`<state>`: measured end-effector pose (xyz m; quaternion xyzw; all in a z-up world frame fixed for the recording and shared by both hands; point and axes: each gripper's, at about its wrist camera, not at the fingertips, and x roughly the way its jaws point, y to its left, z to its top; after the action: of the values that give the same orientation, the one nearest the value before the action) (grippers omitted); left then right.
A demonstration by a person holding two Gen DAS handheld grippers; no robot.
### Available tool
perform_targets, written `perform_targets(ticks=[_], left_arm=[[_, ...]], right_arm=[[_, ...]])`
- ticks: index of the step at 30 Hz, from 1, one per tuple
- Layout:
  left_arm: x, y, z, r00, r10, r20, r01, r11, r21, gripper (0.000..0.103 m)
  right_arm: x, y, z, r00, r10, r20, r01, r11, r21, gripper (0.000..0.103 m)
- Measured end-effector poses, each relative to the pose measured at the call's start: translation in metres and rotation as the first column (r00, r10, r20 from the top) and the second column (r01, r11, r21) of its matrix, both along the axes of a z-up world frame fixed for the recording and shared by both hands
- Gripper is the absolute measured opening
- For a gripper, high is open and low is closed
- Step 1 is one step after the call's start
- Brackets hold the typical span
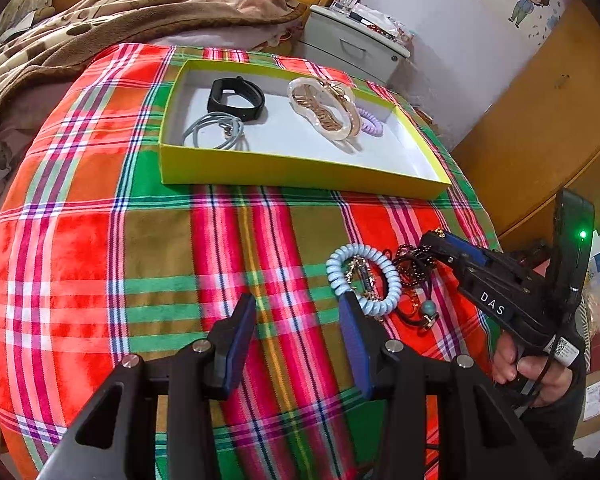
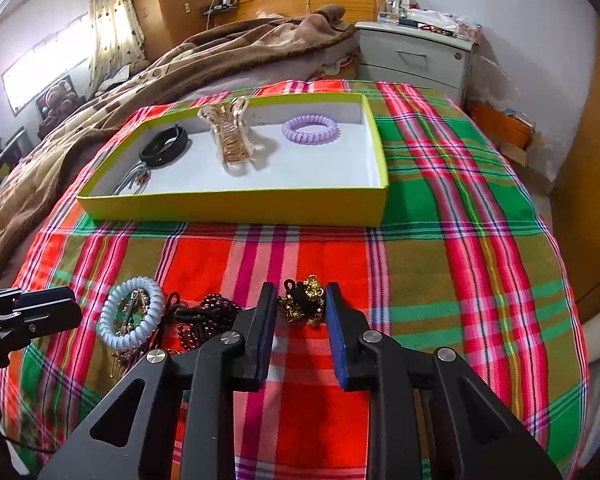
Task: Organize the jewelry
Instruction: 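Grasp the light blue coil hair tie with the left tool while the right tool grasps the gold-flower hair tie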
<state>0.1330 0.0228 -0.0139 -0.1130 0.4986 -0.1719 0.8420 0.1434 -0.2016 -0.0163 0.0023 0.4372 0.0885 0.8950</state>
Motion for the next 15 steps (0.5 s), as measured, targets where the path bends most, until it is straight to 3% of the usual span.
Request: perform_targets(ticks=[6,15], left_arm=[[0.009,-0.009,0.002,1.0,-0.015,-0.018,0.014,0.999,-0.038,0.045],[0.019,-0.031,-0.005,1.0,-0.018,-0.021,0.019,0.999,0.05,0.042]], right_arm=[[-0.008,-0.017,0.009,0.998,-0.058,0.037,0.056,0.998,0.038,0.025],[-0.013,-0.026,0.013,0.996,-0.077,0.049,0.073,0.995,0.072,0.025]])
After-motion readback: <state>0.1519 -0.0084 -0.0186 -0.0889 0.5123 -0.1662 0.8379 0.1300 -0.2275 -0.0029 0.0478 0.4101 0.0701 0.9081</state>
